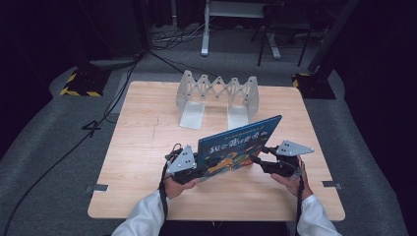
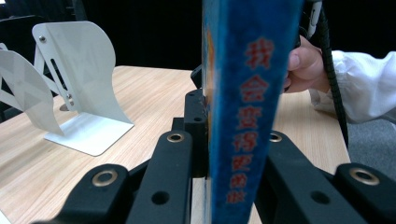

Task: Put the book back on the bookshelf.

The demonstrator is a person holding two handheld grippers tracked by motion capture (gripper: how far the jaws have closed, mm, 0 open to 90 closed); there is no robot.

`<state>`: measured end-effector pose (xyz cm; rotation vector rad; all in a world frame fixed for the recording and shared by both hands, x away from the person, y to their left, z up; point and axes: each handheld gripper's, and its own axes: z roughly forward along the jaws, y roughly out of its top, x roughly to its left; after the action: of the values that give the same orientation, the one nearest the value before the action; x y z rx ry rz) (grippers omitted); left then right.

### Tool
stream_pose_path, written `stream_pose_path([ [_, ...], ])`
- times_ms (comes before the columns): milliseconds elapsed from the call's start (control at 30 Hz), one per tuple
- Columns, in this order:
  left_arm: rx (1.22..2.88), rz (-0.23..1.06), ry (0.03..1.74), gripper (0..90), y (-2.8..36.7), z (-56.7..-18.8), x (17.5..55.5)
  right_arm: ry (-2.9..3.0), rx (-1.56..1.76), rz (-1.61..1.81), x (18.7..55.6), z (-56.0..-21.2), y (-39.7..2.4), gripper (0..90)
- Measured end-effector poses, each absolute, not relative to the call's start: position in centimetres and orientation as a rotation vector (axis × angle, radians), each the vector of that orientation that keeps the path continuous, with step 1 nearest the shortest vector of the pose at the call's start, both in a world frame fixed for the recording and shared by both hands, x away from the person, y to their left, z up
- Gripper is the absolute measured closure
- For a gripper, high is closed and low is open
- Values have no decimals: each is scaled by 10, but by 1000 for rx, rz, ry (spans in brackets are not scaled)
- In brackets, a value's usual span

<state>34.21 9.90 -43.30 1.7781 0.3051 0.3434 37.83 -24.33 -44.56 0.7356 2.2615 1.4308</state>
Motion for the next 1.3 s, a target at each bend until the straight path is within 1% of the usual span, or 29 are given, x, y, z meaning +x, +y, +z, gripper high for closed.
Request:
stream_pose_path([
  [233,1746,318,311,816,97,-434,344,2262,751,1447,379,-446,-245,505],
  [467,1753,339,314,809,96,-435,346,2261,749,1448,380,-446,-243,506],
  [600,1745,314,315,819,96,-435,347,2256,760,1450,380,-447,-243,502],
  [633,1754,326,312,823,96,-435,346,2253,764,1451,380,-447,-243,497],
  [667,1760,338,309,825,96,-434,346,2248,771,1447,380,-447,-243,481],
  [733,1762,331,329,825,95,-433,345,2260,780,1403,378,-449,-243,408],
  [767,1765,340,330,825,96,-433,346,2268,782,1378,377,-451,-245,384],
  [900,1760,355,385,826,98,-432,348,2301,839,1280,365,-462,-269,378],
  [1067,1771,381,386,828,97,-430,346,2296,930,1238,355,-476,-294,370],
  [1133,1773,393,390,828,96,-429,345,2310,950,1204,353,-481,-302,341],
  [1167,1774,389,394,828,95,-429,344,2322,950,1177,350,-488,-310,294],
  [1200,1774,404,386,828,94,-428,345,2327,954,1189,349,-490,-313,269],
  [1233,1776,389,392,828,93,-427,345,2329,971,1180,348,-492,-315,237],
  [1300,1772,407,392,828,94,-427,346,2332,987,1150,346,-494,-316,231],
])
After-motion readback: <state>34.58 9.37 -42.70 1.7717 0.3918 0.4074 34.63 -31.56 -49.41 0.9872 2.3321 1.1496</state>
